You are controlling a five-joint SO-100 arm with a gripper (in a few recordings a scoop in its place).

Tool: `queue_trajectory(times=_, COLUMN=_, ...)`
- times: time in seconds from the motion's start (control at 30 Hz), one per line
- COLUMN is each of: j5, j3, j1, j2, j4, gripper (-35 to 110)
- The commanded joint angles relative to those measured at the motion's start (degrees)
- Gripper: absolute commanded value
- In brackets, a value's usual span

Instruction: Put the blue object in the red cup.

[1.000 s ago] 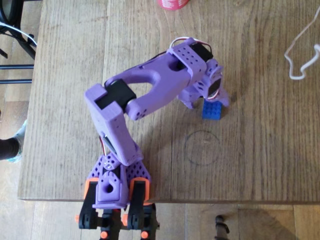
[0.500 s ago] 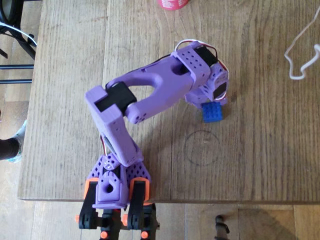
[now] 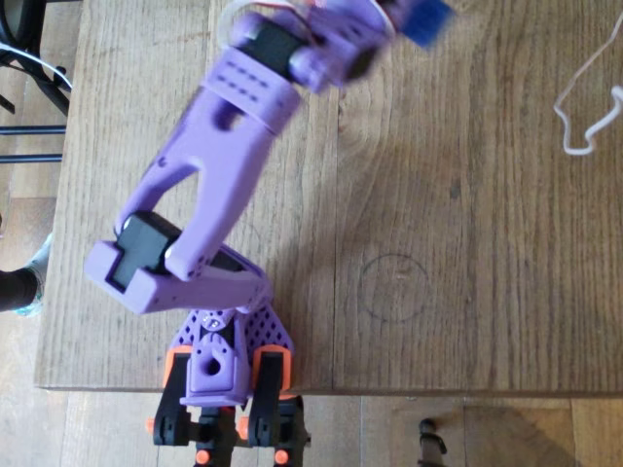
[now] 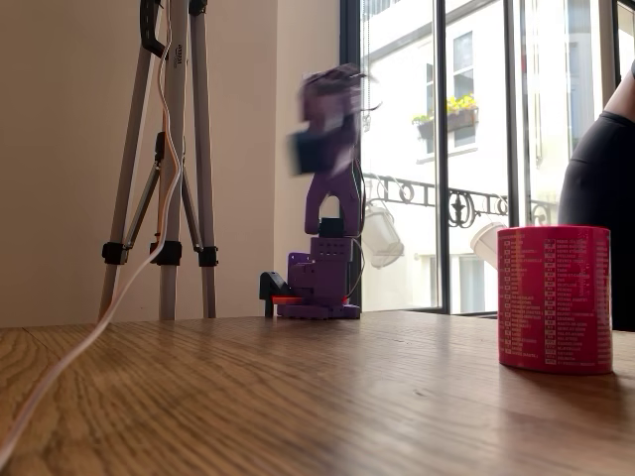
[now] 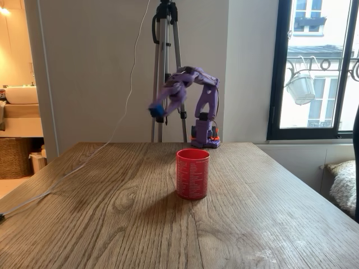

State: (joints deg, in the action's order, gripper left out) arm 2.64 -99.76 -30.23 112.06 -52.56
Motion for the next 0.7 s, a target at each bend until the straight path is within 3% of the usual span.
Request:
queue_trajectory(times=0.0, j5=-2.9, j3=9.2, j1=11.3, j2=2.4, j4=1.5, gripper=1)
queue_trajectory(times=0.27, j5=-9.0, j3=11.1, j1=23.6, j2=-6.8, j4=8.7, gripper=1)
queue_trajectory(times=0.67, j5=-14.5, j3=19.0, j1=22.4, j2=-27.2, j4=21.1, gripper=1)
